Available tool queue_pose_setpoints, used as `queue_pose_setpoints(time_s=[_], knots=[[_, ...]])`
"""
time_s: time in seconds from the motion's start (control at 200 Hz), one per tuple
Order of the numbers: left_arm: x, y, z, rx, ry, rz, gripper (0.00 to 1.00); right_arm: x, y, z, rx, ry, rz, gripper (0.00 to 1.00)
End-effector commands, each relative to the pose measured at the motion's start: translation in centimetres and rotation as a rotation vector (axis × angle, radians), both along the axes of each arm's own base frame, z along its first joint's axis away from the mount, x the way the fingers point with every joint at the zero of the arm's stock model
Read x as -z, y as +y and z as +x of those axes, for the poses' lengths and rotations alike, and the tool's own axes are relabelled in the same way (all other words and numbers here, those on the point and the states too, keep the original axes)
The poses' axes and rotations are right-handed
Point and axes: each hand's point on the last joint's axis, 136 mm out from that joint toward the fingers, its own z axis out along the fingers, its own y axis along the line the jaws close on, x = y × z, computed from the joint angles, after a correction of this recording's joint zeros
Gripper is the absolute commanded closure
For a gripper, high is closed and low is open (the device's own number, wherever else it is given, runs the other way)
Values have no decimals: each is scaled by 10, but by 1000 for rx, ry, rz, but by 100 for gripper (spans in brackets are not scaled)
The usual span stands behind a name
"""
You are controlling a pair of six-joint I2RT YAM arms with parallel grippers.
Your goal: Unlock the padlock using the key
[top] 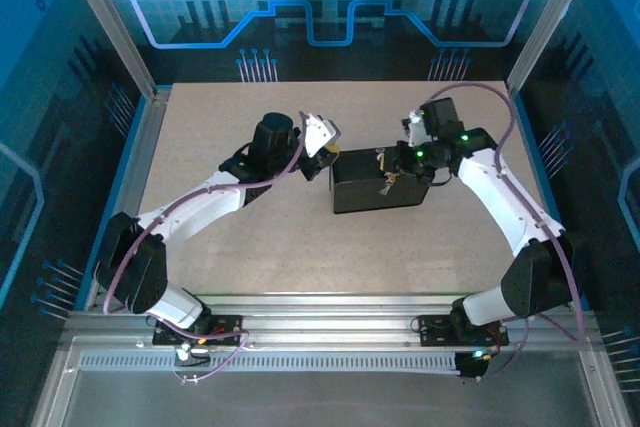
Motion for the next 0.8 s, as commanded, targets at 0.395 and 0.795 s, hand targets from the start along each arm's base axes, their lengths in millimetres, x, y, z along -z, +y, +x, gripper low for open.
queue_pose_setpoints(time_s=[0.395,0.795], knots=[[-20,-13,-7,48,40,-61,78,-46,13,12,23,85,519,83],[20,-17,61,-220,321,-75,68,-31,6,26,166,-2,449,84]])
